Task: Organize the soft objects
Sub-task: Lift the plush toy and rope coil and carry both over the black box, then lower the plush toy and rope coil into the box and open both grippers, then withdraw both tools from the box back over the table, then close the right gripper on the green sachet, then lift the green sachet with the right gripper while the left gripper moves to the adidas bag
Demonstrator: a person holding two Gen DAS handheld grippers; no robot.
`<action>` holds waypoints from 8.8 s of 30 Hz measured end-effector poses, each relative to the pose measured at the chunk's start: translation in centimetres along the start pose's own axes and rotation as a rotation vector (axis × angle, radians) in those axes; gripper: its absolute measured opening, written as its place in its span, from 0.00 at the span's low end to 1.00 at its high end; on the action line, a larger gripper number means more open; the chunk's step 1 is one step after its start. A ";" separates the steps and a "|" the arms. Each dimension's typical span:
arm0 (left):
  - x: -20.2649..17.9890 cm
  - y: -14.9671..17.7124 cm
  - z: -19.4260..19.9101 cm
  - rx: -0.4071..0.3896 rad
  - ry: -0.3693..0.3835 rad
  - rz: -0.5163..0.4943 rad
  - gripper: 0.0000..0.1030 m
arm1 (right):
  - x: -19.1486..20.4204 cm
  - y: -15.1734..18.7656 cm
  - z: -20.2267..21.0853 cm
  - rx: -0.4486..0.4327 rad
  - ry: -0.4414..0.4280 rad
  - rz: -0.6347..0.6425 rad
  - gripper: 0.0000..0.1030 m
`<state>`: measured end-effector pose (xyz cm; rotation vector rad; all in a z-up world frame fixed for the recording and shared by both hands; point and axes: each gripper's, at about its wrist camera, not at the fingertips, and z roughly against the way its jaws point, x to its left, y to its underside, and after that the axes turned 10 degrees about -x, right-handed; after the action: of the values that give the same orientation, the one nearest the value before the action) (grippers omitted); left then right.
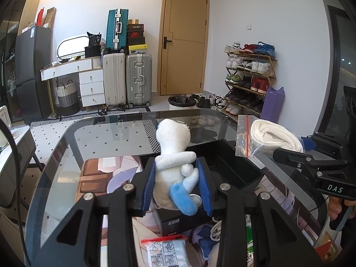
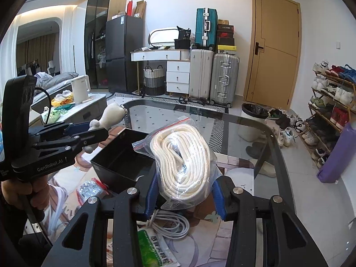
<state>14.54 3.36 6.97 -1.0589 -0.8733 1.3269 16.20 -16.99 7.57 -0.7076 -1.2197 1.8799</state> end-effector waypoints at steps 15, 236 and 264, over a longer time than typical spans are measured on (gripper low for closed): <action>0.3 0.3 -3.1 0.034 -0.007 -0.002 0.34 | 0.6 0.0 -3.9 0.067 -0.017 0.037 0.41; -5.1 11.7 6.8 0.333 0.275 -0.037 1.00 | 2.2 10.6 0.6 0.222 -0.293 -0.077 0.31; -8.1 10.7 8.6 0.270 0.356 -0.287 1.00 | 1.8 10.1 3.3 0.161 -0.367 -0.116 0.31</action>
<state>2.39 -4.40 0.22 -0.8838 -0.5371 0.9469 9.62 -19.53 -0.51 -0.2042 -1.2809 2.0391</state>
